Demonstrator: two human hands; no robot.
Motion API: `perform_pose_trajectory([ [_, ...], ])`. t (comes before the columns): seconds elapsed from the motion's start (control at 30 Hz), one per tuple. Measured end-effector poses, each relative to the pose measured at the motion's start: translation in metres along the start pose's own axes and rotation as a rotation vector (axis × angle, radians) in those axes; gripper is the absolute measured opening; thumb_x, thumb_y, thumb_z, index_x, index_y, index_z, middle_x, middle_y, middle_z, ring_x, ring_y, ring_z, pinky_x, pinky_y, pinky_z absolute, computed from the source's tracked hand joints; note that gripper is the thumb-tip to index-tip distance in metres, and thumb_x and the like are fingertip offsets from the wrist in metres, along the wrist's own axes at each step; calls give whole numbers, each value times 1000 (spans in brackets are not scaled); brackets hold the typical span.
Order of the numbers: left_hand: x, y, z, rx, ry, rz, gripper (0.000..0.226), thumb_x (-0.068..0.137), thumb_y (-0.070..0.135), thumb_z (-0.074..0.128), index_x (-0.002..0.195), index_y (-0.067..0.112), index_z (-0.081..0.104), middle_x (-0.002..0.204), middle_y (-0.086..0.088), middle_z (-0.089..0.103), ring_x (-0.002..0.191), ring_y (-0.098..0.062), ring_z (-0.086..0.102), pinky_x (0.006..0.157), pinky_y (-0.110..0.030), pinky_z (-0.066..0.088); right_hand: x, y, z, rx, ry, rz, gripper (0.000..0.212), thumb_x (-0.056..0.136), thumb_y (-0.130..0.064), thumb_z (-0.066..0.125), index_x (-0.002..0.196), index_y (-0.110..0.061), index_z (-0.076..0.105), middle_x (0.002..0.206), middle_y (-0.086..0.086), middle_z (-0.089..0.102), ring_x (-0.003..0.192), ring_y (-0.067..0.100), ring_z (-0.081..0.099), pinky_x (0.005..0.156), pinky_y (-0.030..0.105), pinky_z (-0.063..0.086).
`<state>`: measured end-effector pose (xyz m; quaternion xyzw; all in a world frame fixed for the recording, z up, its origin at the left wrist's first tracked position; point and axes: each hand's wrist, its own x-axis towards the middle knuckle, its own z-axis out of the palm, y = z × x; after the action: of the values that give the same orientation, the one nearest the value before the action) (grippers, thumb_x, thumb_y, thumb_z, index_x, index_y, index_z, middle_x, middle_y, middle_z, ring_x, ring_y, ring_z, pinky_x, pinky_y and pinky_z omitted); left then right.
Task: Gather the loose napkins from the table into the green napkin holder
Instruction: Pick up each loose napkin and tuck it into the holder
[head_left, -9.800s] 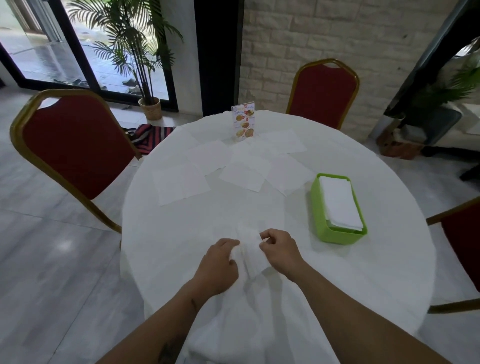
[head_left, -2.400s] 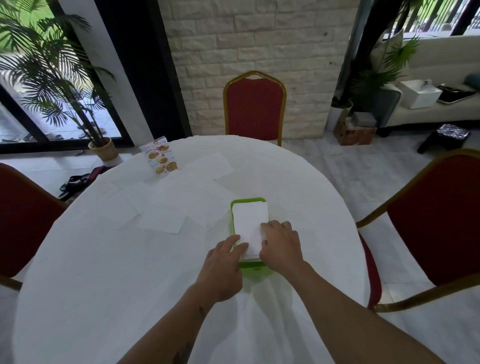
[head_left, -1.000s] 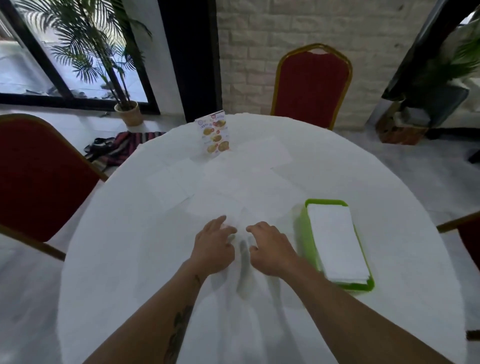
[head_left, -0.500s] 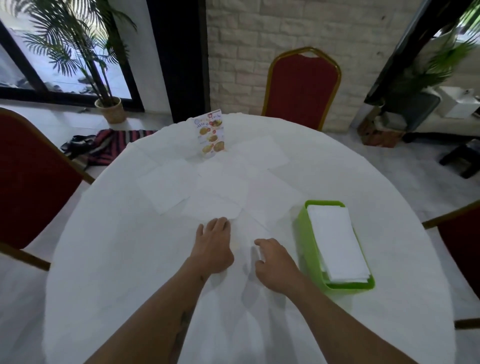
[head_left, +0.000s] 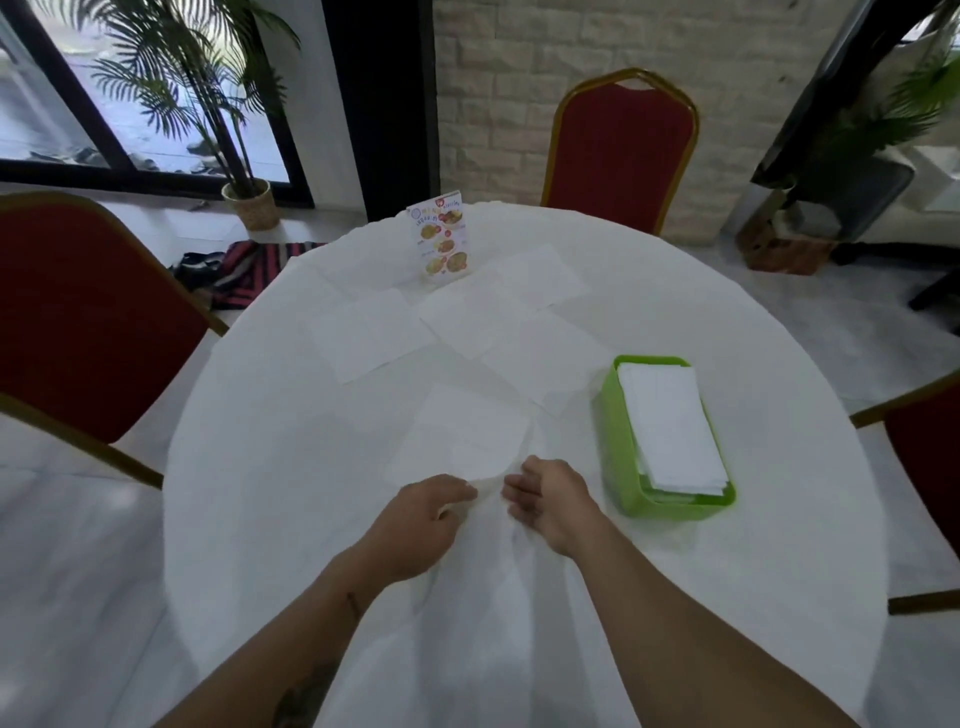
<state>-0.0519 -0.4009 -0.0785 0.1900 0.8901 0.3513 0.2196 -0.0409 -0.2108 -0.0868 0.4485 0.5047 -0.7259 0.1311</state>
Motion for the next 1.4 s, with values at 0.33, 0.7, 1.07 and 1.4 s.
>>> perform_pose_trajectory([
  [0.33, -61, -19, 8, -269, -4, -112, 33, 80, -1, 44, 80, 17, 72, 96, 6, 71, 77, -13, 70, 75, -29, 57, -15, 26, 12, -221, 73, -249, 14, 83, -4, 62, 72, -12, 60, 77, 13, 62, 70, 24, 57, 64, 37, 45],
  [0.7, -90, -53, -1, -162, 333, -255, 36, 80, 0, 46, 73, 30, 63, 85, 9, 66, 80, -14, 63, 73, -31, 53, -60, 69, 14, -1215, -203, -667, 30, 72, -4, 54, 85, -29, 66, 133, 1, 48, 127, 22, 39, 97, 27, 33],
  [1.07, -100, -53, 11, 405, -8, -72, 68, 79, 12, 42, 144, 30, 31, 158, 5, 18, 144, -21, 15, 117, -39, 19, -67, 76, 30, -939, -32, -381, 60, 82, -12, 52, 141, -16, 42, 133, 7, 52, 119, 24, 53, 94, 31, 45],
  [1.4, -99, -48, 7, 449, -78, -71, 68, 82, 10, 44, 146, 29, 29, 160, 4, 13, 146, -22, 7, 119, -41, 12, -61, 67, 43, -731, 9, -276, 12, 89, -16, 60, 92, -13, 72, 102, 2, 69, 94, 20, 63, 84, 33, 53],
])
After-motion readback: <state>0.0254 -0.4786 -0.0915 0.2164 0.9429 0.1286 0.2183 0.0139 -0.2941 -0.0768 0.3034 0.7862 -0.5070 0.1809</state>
